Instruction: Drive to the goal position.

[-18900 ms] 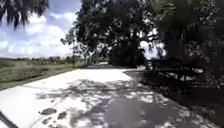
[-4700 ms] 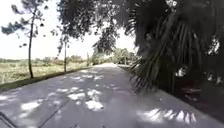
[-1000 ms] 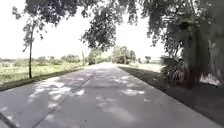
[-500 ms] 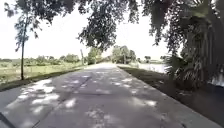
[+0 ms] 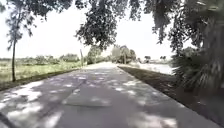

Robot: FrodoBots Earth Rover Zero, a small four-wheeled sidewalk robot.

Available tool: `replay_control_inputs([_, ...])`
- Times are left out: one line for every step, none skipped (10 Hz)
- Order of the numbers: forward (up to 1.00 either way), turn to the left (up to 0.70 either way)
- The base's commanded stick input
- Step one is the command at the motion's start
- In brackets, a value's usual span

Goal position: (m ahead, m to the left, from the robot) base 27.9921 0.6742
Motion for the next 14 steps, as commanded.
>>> replay_control_inputs([0.84, 0.00])
replay_control_inputs([0.84, 0.00])
replay_control_inputs([0.84, 0.00])
replay_control_inputs([0.84, 0.00])
replay_control_inputs([0.84, 0.00])
replay_control_inputs([0.84, 0.00])
replay_control_inputs([0.84, 0.00])
replay_control_inputs([0.84, 0.00])
replay_control_inputs([0.84, 0.00])
replay_control_inputs([0.84, 0.00])
replay_control_inputs([0.84, 0.00])
replay_control_inputs([0.84, 0.00])
replay_control_inputs([0.84, 0.00])
replay_control_inputs([0.84, 0.17])
